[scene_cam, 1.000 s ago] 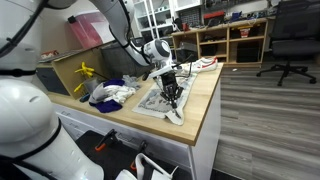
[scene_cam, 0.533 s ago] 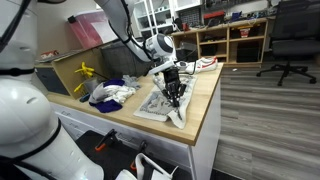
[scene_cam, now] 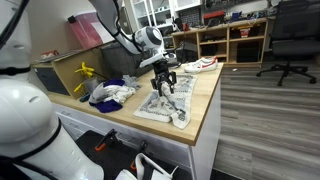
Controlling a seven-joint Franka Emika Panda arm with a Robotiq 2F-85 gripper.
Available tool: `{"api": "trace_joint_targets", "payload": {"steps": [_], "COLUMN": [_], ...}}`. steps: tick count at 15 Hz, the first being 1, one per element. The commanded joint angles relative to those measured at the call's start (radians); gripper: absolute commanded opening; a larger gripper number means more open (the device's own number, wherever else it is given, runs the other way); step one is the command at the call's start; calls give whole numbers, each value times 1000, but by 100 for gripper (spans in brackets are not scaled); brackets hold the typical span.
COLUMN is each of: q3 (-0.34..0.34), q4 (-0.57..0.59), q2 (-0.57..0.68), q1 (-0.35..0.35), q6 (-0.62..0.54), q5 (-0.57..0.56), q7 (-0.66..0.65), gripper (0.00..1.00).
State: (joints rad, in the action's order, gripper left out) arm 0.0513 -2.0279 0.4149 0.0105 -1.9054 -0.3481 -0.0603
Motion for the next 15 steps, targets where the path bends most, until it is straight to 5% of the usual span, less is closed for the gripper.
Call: {"api": "trace_joint_targets", "payload": {"steps": [1, 2, 3, 5, 13, 15], "q3": [-37, -45, -52, -62, -63, -66], "q4": [2, 0, -7, -26, -133, -152], "q2": [-19, -16, -12, -3, 48, 60], "q1": [-19, -26, -30, -42, -72, -81], "q6": [-35, -50, -62, -94, -421, -479], "q5": [72, 87, 97, 106, 159, 177], "q7": [-5, -9, -4, -2, -99, -115], "gripper": [100, 91, 65, 64, 4, 0]}}
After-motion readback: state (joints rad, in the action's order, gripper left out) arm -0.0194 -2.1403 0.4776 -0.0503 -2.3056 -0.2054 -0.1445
